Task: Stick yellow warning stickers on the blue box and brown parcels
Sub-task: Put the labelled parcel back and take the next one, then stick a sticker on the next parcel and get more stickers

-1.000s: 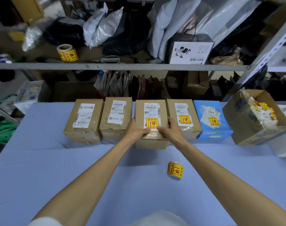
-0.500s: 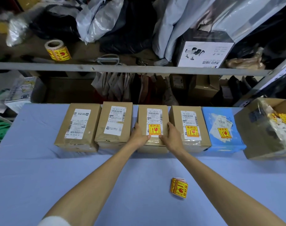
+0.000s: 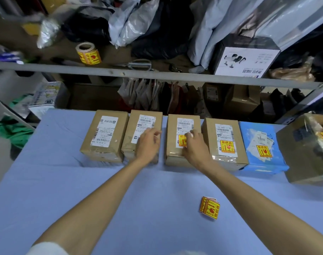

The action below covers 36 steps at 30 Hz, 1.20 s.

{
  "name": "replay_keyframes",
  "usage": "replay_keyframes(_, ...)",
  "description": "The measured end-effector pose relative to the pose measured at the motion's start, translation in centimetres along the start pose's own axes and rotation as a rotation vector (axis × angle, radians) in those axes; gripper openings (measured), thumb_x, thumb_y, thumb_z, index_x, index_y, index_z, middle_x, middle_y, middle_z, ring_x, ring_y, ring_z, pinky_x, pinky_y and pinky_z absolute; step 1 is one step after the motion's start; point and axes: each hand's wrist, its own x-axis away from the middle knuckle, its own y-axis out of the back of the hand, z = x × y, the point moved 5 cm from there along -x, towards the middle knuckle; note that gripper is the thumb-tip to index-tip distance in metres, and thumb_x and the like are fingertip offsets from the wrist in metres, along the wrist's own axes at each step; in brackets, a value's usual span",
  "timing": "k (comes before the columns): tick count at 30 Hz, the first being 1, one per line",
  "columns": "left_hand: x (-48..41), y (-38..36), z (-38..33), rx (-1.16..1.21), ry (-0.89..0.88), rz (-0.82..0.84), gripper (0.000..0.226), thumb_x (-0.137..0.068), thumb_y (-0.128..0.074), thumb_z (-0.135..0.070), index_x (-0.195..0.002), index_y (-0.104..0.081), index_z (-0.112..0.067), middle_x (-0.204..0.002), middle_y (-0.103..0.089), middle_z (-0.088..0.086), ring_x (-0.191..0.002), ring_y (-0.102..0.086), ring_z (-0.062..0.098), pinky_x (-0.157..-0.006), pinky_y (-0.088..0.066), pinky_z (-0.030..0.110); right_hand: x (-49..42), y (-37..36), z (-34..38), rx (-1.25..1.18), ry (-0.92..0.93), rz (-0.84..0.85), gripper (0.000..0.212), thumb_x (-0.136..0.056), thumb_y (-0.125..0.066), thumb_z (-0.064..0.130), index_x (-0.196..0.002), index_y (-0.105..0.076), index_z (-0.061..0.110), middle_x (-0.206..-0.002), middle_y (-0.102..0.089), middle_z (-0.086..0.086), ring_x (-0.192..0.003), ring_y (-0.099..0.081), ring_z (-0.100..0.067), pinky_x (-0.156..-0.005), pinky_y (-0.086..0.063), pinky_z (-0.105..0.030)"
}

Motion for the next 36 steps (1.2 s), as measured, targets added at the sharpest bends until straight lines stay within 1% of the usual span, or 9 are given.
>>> replay_keyframes(3,-0.6,3.2,3.1,-0.149,0.109,-0.028,0.041,-0.090,-0.059,-0.010,-0.130,-0.053,-0.010,-0.130,-0.051,0.009,-0.120,-0.048,0.027,-0.099,-0.041,0.037,-0.4,-0.6,3.0,-0.029,0.096,0.036,0.034,-0.085,-0.056,0.007,-0.119,-0.052,0.003,-0.124,-0.048,-0.014,-0.110,-0.046,-0.031,-0.080,-0.047,-0.039)
replay_keyframes(8,-1.7,3.9,7.1,-0.198,0.279,0.110,0.055,-0.089,-0.061,-0.028,-0.136,-0.039,-0.009,-0.134,-0.038,0.015,-0.125,-0.036,0.033,-0.103,-0.035,0.041,-2.0,-2.2,6.1,-0.301,0.034,0.086,0.024,-0.086,-0.060,0.012,-0.108,-0.057,0.003,-0.110,-0.056,-0.013,-0.099,-0.056,-0.031,-0.074,-0.041,-0.029)
replay_keyframes(14,-3.1,2.9,8.2,-0.166,0.117,0.117,0.074,-0.082,-0.068,-0.027,-0.143,-0.030,-0.013,-0.145,-0.033,0.010,-0.133,-0.030,0.029,-0.110,-0.028,0.041,-4.3,-4.2,7.7,-0.597,-0.121,0.203,0.048,-0.089,-0.063,0.019,-0.128,-0.040,0.002,-0.130,-0.057,-0.014,-0.115,-0.056,-0.030,-0.086,-0.043,-0.028)
replay_keyframes(16,-3.6,2.9,8.5,-0.072,0.083,0.141,0.082,-0.078,-0.073,-0.025,-0.145,-0.027,-0.016,-0.146,-0.038,0.005,-0.135,-0.034,0.025,-0.108,-0.034,0.040,-4.9,-4.8,8.2,-0.634,-0.165,0.214,0.053,-0.088,-0.066,0.019,-0.127,-0.036,0.001,-0.131,-0.055,-0.016,-0.115,-0.056,-0.031,-0.089,-0.044,-0.031)
replay_keyframes(19,-4.4,2.5,9.3,0.163,0.243,0.209,0.103,-0.070,-0.083,-0.020,-0.148,-0.017,-0.012,-0.141,-0.049,0.002,-0.131,-0.044,0.023,-0.106,-0.039,0.042,-5.4,-5.5,8.6,-0.697,-0.208,0.225,0.072,-0.083,-0.073,0.017,-0.133,-0.024,0.000,-0.136,-0.050,-0.017,-0.121,-0.052,-0.032,-0.099,-0.045,-0.038)
replay_keyframes(24,-5.4,2.1,9.0,0.358,0.251,0.277,0.074,-0.065,-0.082,-0.001,-0.130,-0.048,-0.013,-0.126,-0.062,0.001,-0.120,-0.055,0.019,-0.106,-0.042,0.044,-6.1,-6.1,8.3,-0.767,-0.265,0.284,0.082,-0.078,-0.077,0.012,-0.135,-0.020,0.003,-0.138,-0.052,-0.012,-0.122,-0.052,-0.029,-0.098,-0.046,-0.036)
replay_keyframes(29,-4.0,2.7,9.9,0.375,0.377,0.254,0.065,-0.077,-0.075,-0.007,-0.133,-0.044,-0.016,-0.130,-0.060,0.004,-0.122,-0.054,0.024,-0.107,-0.040,0.043,-5.9,-6.1,7.9,-0.732,-0.270,0.312,0.078,-0.075,-0.080,0.015,-0.132,-0.028,0.003,-0.132,-0.055,-0.012,-0.119,-0.054,-0.029,-0.094,-0.047,-0.037)
replay_keyframes(33,-1.6,3.9,8.7,0.409,0.318,0.231,0.055,-0.077,-0.074,-0.002,-0.123,-0.050,-0.020,-0.126,-0.061,0.000,-0.122,-0.054,0.024,-0.107,-0.040,0.041,-3.9,-5.2,8.2,-0.764,-0.228,0.245,0.069,-0.078,-0.077,0.016,-0.130,-0.032,0.005,-0.128,-0.058,-0.010,-0.114,-0.056,-0.026,-0.083,-0.044,-0.029)
replay_keyframes(36,1.1,4.7,8.2,0.414,0.335,0.205,0.069,-0.075,-0.075,-0.002,-0.135,-0.042,-0.013,-0.130,-0.059,0.003,-0.122,-0.053,0.022,-0.108,-0.039,0.041,-1.1,-4.6,8.5,-0.802,-0.182,0.184,0.074,-0.075,-0.078,0.013,-0.133,-0.033,0.007,-0.128,-0.057,-0.006,-0.114,-0.055,-0.021,-0.086,-0.043,-0.027)
